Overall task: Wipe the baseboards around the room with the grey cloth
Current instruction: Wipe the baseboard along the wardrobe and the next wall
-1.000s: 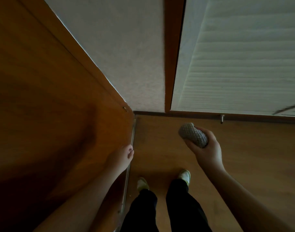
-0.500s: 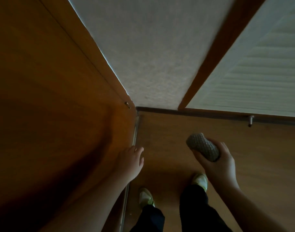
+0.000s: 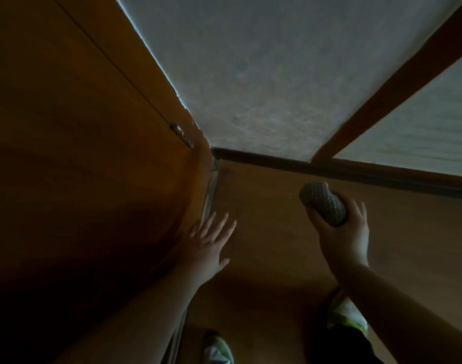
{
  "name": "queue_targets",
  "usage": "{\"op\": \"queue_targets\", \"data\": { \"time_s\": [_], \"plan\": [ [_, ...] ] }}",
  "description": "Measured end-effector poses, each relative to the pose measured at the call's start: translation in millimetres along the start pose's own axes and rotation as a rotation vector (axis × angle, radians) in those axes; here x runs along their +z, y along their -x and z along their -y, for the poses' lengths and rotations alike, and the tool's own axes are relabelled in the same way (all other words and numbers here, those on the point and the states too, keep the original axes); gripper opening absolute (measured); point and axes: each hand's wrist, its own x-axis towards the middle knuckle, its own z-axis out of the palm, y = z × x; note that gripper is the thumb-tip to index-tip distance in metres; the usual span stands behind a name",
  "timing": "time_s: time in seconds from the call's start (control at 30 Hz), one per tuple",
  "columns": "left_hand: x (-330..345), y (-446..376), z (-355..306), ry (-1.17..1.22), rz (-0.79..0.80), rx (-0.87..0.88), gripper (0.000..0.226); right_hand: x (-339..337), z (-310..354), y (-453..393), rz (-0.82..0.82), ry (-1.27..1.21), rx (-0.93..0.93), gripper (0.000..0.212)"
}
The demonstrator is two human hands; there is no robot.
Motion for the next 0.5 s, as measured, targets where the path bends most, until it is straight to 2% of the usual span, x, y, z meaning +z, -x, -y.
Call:
{"op": "queue_targets", "data": {
  "time_s": [0.13, 0.3, 0.37, 0.5],
  "plan": [
    [25.2, -29.0, 8.5, -0.008, 0.067, -0.027, 0.108, 26.2, -34.1, -14.5, -0.004, -0.009, 0.048, 0.054],
    [46.9, -77.2, 16.2, -0.048, 0.219, -0.004, 0.141, 73.3, -59.6, -38.0, 0.004, -0.108, 0.066, 0.050],
    [55.1, -94.5, 21.1, -0.083, 0.229, 0.012, 0.143, 90.3, -68.5, -43.9, 0.030, -0.153, 0.052, 0.046],
    [66.5, -128.5, 26.8, -0.132, 0.138, 0.102, 0.140, 117.4, -78.0, -58.2, 0.046, -0.157, -0.013, 0.044]
  ]
}}
